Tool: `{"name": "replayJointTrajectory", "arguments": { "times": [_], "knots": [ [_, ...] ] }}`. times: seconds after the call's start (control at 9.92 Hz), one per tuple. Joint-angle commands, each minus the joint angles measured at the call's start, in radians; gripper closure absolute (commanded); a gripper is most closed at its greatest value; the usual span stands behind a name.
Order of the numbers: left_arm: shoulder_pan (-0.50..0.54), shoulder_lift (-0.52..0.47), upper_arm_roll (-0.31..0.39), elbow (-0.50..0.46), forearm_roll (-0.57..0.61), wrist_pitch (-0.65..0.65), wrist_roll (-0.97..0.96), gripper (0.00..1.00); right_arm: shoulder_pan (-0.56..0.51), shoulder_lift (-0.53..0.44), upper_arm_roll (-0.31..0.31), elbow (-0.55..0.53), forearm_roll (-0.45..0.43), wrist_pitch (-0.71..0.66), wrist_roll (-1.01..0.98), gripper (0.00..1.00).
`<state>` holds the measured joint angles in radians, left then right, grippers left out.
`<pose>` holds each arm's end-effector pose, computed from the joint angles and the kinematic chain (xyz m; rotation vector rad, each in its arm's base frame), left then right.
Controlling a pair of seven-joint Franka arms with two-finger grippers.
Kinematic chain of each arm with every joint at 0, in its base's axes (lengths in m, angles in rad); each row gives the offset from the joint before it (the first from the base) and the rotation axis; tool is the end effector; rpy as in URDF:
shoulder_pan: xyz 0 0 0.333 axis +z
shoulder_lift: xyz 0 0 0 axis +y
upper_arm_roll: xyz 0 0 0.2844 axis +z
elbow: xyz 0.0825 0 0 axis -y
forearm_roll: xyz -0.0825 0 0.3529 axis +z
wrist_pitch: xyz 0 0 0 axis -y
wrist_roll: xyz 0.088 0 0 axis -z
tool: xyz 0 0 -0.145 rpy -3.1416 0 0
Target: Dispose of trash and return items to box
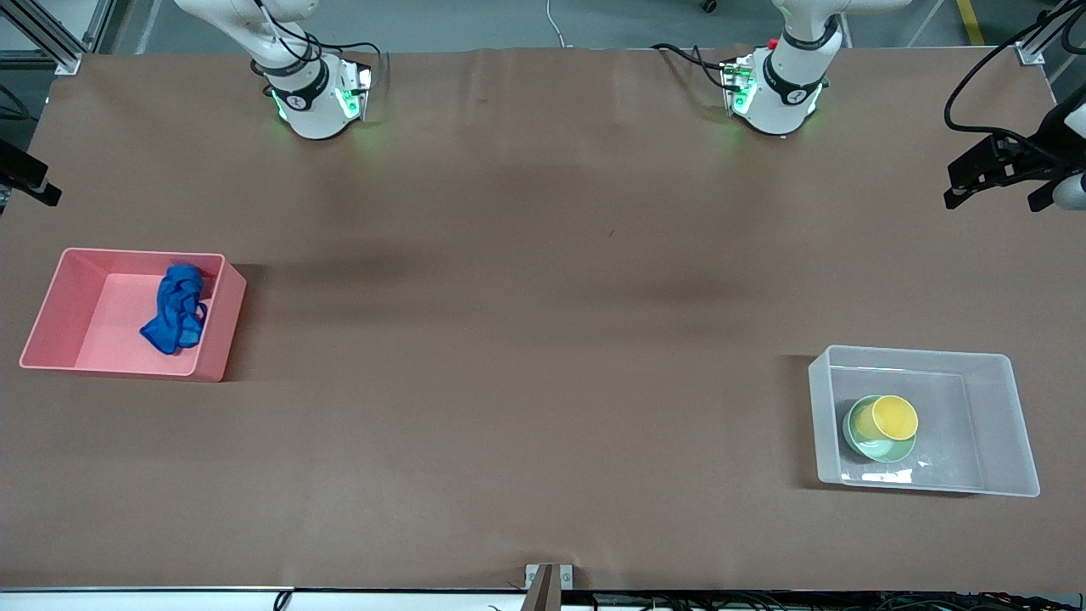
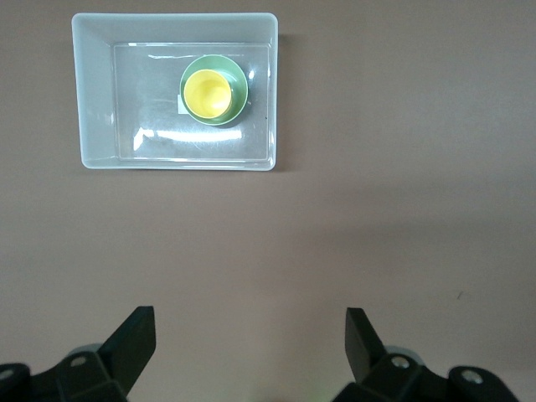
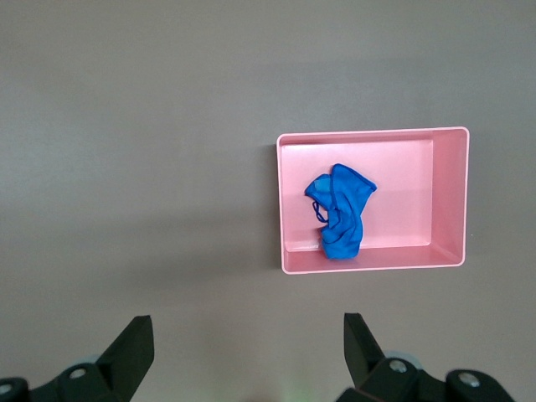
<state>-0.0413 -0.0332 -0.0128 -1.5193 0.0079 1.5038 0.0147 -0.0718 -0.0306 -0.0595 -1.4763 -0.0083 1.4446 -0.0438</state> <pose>0.5075 -0.0264 0.5886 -3.1317 0.1068 -0.0280 0.4969 -0.0674 0.6006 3.1322 -0.1387 -0.0027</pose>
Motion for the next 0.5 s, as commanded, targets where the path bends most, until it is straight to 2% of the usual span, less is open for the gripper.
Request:
{"name": "replayJointTrajectory", "arguments": {
  "times": [0.0, 0.4],
  "knots": [
    [0.001, 0.016, -0.001, -0.007, -0.023, -0.063, -0.007, 0.0, 0.0, -0.002, 0.004, 0.005, -0.004, -0.009, -0.005, 0.0],
    [0.001, 0.021, 0.002, -0.005, -0.032, -0.063, -0.009, 0.0, -0.002, -0.002, 0.004, 0.005, -0.004, -0.009, -0.005, 0.0]
  ]
}}
